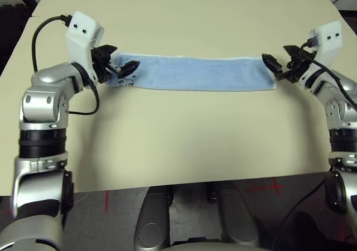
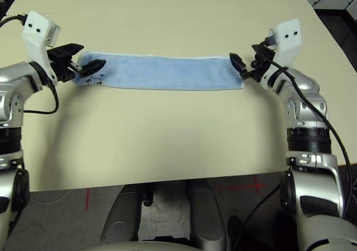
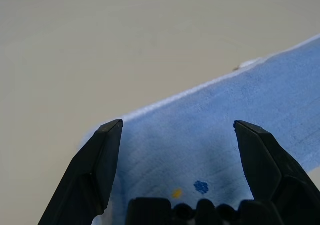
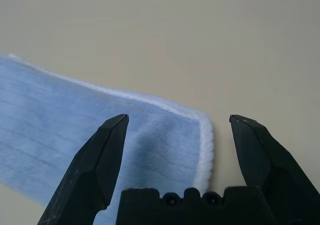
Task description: Fold the towel and set it aside.
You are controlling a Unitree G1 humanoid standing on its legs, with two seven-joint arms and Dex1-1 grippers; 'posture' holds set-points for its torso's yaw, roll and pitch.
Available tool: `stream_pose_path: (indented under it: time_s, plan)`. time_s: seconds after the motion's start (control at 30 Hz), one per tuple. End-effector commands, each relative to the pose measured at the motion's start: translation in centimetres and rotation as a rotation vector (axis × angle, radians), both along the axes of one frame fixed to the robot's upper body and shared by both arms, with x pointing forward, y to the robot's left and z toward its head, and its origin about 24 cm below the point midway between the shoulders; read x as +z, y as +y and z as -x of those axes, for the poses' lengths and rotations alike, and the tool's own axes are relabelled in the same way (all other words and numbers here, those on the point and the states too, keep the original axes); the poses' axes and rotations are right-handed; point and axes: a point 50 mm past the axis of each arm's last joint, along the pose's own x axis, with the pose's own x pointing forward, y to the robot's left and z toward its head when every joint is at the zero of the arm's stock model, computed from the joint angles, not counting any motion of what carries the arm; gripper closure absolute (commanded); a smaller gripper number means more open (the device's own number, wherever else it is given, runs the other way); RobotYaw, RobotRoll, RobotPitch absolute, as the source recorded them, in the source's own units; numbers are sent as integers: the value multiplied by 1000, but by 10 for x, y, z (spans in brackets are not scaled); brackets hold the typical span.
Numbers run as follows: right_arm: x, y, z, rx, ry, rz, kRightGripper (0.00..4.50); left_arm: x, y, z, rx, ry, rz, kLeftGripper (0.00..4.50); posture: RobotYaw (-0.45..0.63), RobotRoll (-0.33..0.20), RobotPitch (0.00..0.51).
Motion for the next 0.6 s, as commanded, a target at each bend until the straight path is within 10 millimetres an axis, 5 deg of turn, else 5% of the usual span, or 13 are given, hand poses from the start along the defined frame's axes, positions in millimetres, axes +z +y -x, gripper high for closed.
stream_pose_path:
  time_s: [0.03, 0.1, 0.23, 0.6]
  plan:
    - [2, -7, 5, -27, 1, -21, 53, 3, 2, 4, 19, -21, 12, 0, -1, 0, 303]
    - [3, -7, 6, -28, 3, -22, 53, 3, 2, 4, 20, -21, 13, 0, -1, 0, 303]
    - [-31, 0, 44, 30, 201, -300, 53, -25, -5, 25, 149, -67, 327, 0, 13, 0, 315]
    - [-56, 5, 64, -15, 191, -303, 53, -47, 8, 37, 355, -188, 180, 0, 16, 0, 328]
